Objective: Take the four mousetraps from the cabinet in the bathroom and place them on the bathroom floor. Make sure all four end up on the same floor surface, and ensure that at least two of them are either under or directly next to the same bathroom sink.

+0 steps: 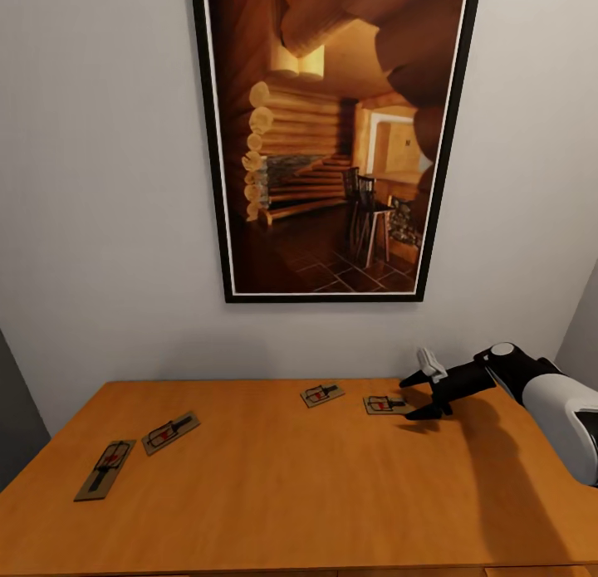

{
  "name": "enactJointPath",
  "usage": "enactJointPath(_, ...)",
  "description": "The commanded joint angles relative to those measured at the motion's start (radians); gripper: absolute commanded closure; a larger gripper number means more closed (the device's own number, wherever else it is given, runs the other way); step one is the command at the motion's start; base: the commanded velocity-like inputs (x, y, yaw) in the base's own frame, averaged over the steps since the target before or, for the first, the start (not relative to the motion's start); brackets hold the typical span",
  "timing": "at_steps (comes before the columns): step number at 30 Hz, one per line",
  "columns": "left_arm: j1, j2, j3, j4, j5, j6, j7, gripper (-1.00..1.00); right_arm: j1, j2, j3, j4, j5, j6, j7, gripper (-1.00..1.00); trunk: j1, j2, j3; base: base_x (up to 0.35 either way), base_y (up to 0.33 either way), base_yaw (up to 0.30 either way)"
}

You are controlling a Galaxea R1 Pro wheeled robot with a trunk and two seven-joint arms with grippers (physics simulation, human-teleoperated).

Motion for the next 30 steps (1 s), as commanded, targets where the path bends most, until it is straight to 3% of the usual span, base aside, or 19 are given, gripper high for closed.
enactJointPath(1,0.0,0.0,0.0,-0.002,-0.001,-0.001,0.0,-1.0,-0.001,-0.001,0.001,0.0,0.001,-0.006,0.001,-1.0,0.0,-0.001,-0.001,0.0,0.0,0.0)
enactJointPath(12,0.0,0.0,0.0,-0.002,-0.001,-0.001,0.0,-1.0,-0.001,-0.02,0.001,0.0,0.002,-0.007,0.001,-1.0,0.0,-0.001,-0.001,0.0,0.0,0.0)
enactJointPath(30,0.0,0.0,0.0,-0.002,-0.001,-0.001,0.0,-1.0,-0.001,-0.022,0.001,-0.002,0.003,-0.007,0.001,-1.0,0.0,-0.001,-0.001,0.0,0.0,0.0)
